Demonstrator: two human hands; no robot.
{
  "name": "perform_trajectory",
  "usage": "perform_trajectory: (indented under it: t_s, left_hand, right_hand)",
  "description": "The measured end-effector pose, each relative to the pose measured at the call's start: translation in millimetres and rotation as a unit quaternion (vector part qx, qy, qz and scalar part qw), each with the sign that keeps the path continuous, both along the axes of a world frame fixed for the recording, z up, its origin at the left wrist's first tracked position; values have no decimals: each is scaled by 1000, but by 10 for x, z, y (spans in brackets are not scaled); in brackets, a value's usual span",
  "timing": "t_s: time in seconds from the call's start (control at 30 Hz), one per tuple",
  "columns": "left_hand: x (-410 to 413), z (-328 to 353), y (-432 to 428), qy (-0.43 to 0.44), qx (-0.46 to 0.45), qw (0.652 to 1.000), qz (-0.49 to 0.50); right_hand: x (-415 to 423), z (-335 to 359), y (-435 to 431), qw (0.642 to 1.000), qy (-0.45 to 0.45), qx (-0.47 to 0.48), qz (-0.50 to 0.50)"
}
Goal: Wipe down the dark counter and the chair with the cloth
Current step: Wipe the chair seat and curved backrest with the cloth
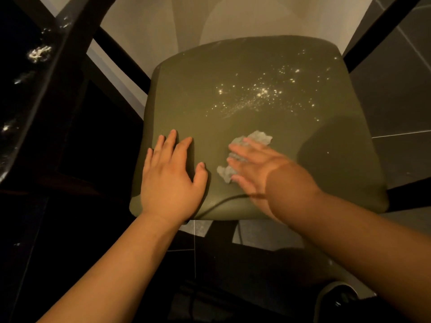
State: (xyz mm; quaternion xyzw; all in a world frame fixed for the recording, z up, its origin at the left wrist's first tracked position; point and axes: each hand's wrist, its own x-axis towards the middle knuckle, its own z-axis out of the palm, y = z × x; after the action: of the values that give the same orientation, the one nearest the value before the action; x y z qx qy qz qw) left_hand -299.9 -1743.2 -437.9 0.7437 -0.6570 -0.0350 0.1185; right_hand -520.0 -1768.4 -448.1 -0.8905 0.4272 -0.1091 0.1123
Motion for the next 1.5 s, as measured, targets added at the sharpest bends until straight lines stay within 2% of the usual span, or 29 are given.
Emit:
perform_trajectory:
  t_s: [0.07,0.13,0.17,0.27,0.33,0.4,0.57,0.7,0.77,0.83,0.9,1.07,1.13,1.2,1.3,1.33,1.4,1.5]
  left_hand:
    - [-5,-10,-9,-2,-1,1000,1]
    - [-5,-22,-16,-6,-5,1000,1]
    - [-1,-31,-20,-9,-6,1000,-1]
    - [24,-51,-28,-10,-12,1000,-5]
    - [38,-61,-34,-3,-21,1000,-8]
    - [44,-70,-34,-2,-29,1000,-10]
    - [29,-52,-35,-1,-27,1000,-4]
    - [33,-49,-36,3,-28,1000,-5]
    - [43,-52,-46,6,-31,999,-4]
    - [46,-59,-39,10,-32,999,-5]
    - [48,-64,-28,14,-33,999,-5]
    - [35,-51,-21,16,-36,999,-10]
    - [26,-62,-19,6,-41,999,-23]
    - [35,-74,-20,2,-56,997,-51]
    - [43,-92,-16,3,-89,992,-90]
    - [46,-109,-9,3,-100,990,-100]
    - [51,-138,-6,6,-119,984,-131]
    - [9,-137,-41,21,-123,976,-177]
  right_hand:
    - [-178,22,-182,996,-34,16,-76]
    - [-239,40,-180,991,-24,-4,-130]
    - [-204,40,-130,990,-24,-5,-137]
    - [87,68,208,988,-114,62,-87]
    - [192,-7,341,995,-92,-9,-24]
    - [108,-22,241,998,-49,-28,-8]
    - [-333,123,-89,992,35,23,-119]
    - [-312,196,-63,989,-21,9,-145]
    - [-122,119,72,994,-42,-13,-102]
    - [-24,67,190,998,-35,-1,-50]
    - [-123,85,115,999,-20,-4,-38]
    - [-497,172,-60,987,2,-21,-161]
    - [-404,157,56,984,-6,-33,-173]
    - [-200,82,224,990,-35,-50,-128]
    - [-63,52,389,995,-91,7,-48]
    - [-119,47,343,996,-82,-7,-38]
    - [-284,67,197,995,-40,-50,-71]
    - [-581,110,41,984,-7,-57,-167]
